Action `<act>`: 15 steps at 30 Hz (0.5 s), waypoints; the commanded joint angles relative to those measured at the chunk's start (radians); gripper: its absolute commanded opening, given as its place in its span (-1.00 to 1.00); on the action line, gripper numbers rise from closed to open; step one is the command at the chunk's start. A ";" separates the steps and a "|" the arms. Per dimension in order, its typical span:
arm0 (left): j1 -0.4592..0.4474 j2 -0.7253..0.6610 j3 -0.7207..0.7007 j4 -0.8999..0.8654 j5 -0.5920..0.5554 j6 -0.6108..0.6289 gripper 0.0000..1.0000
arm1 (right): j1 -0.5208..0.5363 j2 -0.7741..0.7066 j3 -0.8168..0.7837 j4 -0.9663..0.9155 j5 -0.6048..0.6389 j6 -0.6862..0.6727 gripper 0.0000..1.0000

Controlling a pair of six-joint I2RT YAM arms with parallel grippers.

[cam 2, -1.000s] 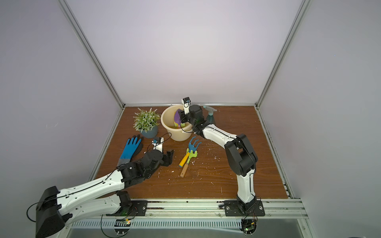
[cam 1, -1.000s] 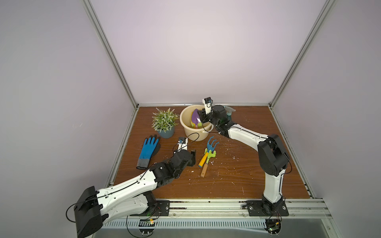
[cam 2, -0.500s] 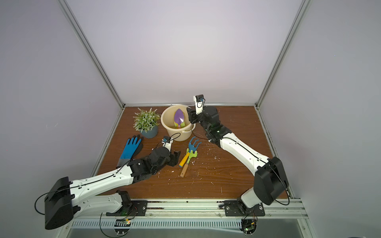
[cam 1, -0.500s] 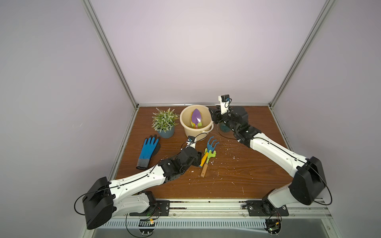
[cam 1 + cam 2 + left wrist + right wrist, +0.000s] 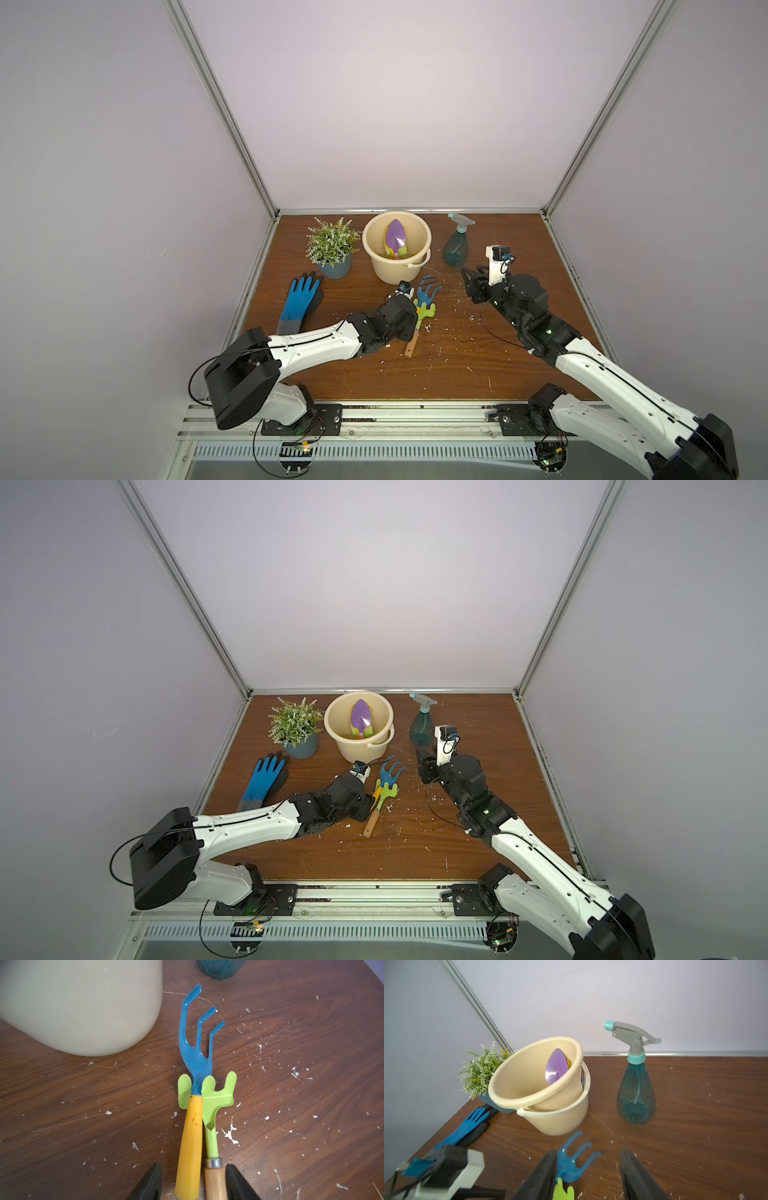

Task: Organize the gardening tools
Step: Pick up the gardening tool from the center of the board.

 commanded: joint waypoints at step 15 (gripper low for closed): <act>0.003 0.232 0.134 -0.022 0.025 0.056 -0.30 | 0.000 -0.170 -0.128 -0.123 0.080 0.096 0.08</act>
